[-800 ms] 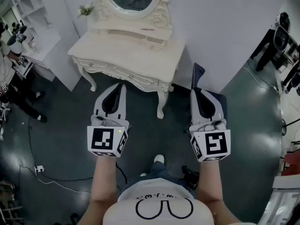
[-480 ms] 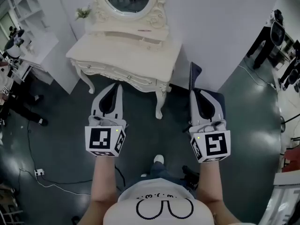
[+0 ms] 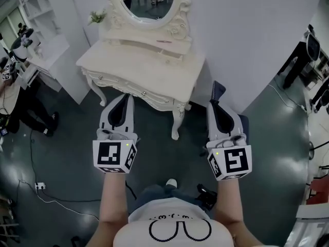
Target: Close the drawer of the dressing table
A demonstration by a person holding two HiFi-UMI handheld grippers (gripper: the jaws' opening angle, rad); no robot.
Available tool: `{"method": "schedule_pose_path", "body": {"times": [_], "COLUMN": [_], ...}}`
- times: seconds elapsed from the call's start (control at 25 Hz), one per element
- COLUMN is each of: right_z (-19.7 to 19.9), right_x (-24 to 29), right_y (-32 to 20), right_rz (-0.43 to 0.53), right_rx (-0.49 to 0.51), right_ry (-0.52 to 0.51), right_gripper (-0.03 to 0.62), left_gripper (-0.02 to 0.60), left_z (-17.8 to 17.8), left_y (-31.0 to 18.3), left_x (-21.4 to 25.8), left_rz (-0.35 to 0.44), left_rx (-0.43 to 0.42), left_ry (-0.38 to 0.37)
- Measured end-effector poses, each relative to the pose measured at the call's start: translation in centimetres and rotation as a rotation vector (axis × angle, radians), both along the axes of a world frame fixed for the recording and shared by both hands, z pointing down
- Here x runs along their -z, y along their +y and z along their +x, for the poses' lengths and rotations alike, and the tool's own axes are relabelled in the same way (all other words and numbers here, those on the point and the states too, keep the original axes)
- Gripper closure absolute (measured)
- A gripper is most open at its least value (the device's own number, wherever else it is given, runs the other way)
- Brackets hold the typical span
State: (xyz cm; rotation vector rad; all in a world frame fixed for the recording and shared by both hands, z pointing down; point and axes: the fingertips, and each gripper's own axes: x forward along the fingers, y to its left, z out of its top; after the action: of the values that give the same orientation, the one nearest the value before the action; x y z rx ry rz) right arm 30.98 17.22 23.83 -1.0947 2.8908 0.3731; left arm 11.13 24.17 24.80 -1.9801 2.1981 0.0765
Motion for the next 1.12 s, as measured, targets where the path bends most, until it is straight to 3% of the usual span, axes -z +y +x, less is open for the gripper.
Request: {"method": "schedule_pose_path", "body": {"times": [0.2,0.52,1.12], "right_z": [-0.8,-3.7,-16.5], "right_x": [-0.7,-1.4,-2.2], "right_y": [-2.4,-5.7,-14.7], "right_rz": [-0.019,-0.029,-0.039], "right_rx": [0.017,0.025,-0.117], "right_ry": [0.002,0.022,0.052], "right_gripper": [0.591,0.591,0.589], "left_gripper": [0.583,0.583,0.583], "left_z": [0.1,-2.5,-15.9], "left_y": [-2.1,-5.7,-17.4], "left_x": [-1.3,-1.2,-1.6], "left_rz": [-0.025,-0.017,-0.020], "left_rx": [-0.006,-0.015,-0.150], "left_ry": [-0.005,-0.008,0.004]}}
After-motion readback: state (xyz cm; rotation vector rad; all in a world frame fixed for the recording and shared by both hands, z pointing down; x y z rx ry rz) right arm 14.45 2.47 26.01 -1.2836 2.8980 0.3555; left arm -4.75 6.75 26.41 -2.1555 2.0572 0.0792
